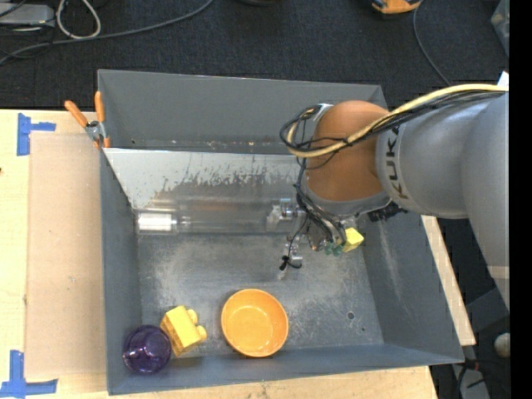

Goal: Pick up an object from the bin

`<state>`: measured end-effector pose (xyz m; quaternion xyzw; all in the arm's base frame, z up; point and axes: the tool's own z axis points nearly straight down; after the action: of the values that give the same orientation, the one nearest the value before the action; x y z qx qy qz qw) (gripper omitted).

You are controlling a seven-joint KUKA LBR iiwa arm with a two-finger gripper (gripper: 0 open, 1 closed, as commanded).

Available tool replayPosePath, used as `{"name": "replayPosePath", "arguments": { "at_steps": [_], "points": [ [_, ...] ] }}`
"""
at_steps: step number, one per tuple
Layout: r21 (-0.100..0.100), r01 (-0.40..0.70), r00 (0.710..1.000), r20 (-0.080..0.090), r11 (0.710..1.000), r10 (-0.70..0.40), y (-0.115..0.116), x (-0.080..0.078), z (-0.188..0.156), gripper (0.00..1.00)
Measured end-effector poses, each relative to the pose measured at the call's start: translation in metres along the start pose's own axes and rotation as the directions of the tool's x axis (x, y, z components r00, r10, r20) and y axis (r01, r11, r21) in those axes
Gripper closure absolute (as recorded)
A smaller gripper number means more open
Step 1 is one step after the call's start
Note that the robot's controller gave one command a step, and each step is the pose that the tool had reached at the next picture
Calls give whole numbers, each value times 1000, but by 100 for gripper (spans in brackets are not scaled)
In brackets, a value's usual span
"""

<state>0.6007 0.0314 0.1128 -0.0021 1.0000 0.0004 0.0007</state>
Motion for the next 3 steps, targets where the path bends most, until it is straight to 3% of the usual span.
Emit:
{"name": "replayPosePath", "arguments": {
  "at_steps": [1, 2, 3],
  "points": [
    [0, -36, 999, 10, 999, 36, 68, -3, 43, 100],
    [0, -36, 999, 10, 999, 36, 68, -3, 43, 100],
    [-2, -122, 993, 9, 993, 122, 70, 37, 42, 0]
  ]
}}
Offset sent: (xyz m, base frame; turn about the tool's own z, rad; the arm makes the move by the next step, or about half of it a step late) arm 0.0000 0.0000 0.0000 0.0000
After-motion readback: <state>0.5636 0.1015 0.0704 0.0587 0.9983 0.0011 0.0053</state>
